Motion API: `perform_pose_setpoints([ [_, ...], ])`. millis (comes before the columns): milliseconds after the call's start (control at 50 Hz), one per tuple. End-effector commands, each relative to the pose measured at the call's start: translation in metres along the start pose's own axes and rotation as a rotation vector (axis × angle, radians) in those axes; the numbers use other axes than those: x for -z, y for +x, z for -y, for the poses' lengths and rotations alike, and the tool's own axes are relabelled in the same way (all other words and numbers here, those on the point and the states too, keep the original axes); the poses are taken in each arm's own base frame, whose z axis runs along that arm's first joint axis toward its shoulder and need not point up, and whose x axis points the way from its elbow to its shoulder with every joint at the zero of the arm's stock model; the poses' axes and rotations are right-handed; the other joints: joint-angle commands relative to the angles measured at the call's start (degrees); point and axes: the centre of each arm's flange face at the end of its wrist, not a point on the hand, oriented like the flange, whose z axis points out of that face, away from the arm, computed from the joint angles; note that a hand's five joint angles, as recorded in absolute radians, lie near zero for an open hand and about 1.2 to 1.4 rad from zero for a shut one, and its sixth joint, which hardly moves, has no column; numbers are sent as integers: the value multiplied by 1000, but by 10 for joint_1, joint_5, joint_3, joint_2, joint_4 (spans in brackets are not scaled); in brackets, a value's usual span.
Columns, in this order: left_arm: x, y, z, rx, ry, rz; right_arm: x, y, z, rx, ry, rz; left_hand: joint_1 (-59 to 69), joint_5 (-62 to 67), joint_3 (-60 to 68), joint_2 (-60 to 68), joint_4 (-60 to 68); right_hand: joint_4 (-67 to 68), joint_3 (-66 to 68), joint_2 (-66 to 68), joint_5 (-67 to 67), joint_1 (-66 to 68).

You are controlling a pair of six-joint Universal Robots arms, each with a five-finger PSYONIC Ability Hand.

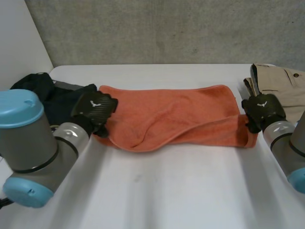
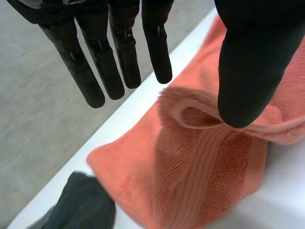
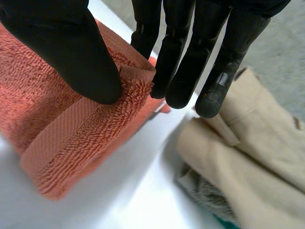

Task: Fold the laundry.

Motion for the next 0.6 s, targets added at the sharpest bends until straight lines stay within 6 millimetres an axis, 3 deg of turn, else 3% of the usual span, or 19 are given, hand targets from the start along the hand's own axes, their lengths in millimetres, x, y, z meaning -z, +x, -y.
perform_pose_setpoints([
  [20,28,-14,7,115,-17,119,-13,22,-1,1,38,-82,43,51,47,46,48,119,122,131,134,243],
  [100,41,-8,-2,154,-60,99,-12,22,-3,10,30,-80,120,129,124,123,125,119,122,131,134,243],
  [160,49,-1,-11,179,-119,70,-13,23,-3,10,29,-83,251,260,255,254,256,119,122,131,134,243],
  [260,63,16,-22,225,-228,-3,-12,22,-3,5,27,-80,327,336,331,330,332,119,122,131,134,243],
  [360,64,24,-31,261,-294,-50,-11,22,-3,5,25,-77,263,272,267,267,269,119,122,131,134,243],
  [460,53,18,-34,266,-273,-24,-10,20,-4,4,19,-66,80,89,84,83,85,119,122,131,134,243],
  [600,44,16,-35,261,-225,-9,-8,18,-6,3,13,-59,41,50,45,44,46,119,122,131,134,243],
])
